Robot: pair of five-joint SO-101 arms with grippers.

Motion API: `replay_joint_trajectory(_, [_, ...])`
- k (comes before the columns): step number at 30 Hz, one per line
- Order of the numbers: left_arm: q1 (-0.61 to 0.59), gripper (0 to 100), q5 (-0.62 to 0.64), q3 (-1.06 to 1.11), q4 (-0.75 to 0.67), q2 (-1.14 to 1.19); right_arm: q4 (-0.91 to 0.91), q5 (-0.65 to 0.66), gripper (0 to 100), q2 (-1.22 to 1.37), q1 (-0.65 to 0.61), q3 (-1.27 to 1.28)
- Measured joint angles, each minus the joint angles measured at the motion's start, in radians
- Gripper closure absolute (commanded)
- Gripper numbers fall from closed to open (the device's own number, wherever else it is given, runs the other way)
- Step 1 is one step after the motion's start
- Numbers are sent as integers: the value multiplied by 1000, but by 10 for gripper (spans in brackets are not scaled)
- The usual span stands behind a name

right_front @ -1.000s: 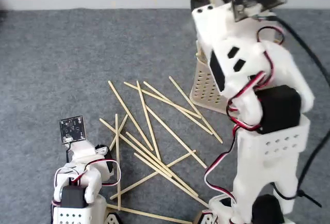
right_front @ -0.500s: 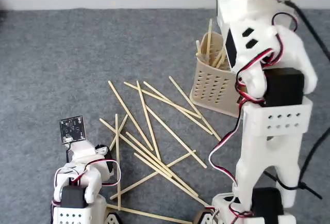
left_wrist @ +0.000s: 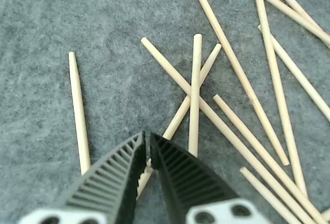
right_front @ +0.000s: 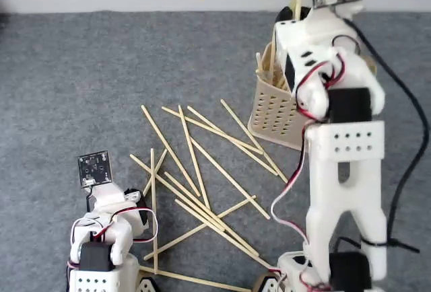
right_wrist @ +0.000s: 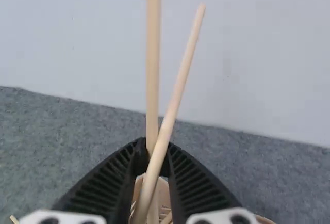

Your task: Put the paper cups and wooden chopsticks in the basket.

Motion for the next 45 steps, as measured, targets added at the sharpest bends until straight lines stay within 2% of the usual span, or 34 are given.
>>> replay_joint_trajectory(9, [0,986,0,0,0,0,-408,28,991,-126,3,465])
replay_joint_trajectory(21, [0,986,0,0,0,0,-654,28,991,-78,49,628])
replay_joint_trajectory(34, [0,986,0,0,0,0,-678,28,989,-38,57,647])
replay_joint_trajectory(36, [0,986,0,0,0,0,-680,32,967,-40,57,674])
replay_joint_trajectory(40, [0,986,0,0,0,0,-684,32,862,-92,55,732])
replay_joint_trajectory(45, [0,986,0,0,0,0,-600,32,882,-203,55,787])
